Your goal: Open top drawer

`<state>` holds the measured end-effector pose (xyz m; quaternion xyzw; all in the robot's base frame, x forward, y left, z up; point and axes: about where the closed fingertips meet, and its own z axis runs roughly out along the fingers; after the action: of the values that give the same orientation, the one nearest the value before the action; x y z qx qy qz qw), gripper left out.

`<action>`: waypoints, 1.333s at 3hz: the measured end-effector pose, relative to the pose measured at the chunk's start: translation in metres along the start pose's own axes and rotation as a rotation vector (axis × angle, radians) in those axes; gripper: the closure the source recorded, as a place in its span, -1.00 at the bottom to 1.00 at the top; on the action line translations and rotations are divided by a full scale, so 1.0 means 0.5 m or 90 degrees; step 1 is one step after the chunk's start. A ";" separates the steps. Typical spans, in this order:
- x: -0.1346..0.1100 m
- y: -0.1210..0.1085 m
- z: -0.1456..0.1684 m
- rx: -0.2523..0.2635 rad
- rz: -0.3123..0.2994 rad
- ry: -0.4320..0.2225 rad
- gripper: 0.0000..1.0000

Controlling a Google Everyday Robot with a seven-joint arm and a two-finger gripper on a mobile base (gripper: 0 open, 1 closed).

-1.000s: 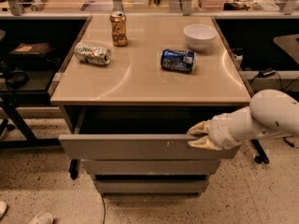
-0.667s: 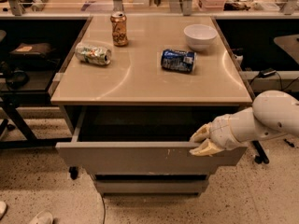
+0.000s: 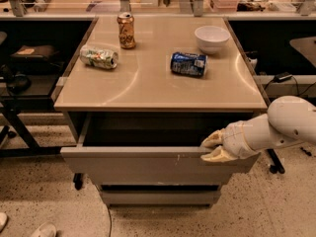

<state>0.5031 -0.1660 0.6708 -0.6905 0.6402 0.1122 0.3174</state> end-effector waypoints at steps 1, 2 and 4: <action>0.027 0.042 0.002 -0.014 0.024 -0.008 -0.72; 0.025 0.043 0.001 -0.014 0.024 -0.008 -1.00; 0.025 0.043 0.001 -0.014 0.024 -0.008 -0.18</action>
Offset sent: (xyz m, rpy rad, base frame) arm -0.1241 -0.0735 -0.0556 0.1007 0.1600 -0.1244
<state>0.4847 -0.1755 0.6572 -0.6810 0.6498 0.1299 0.3116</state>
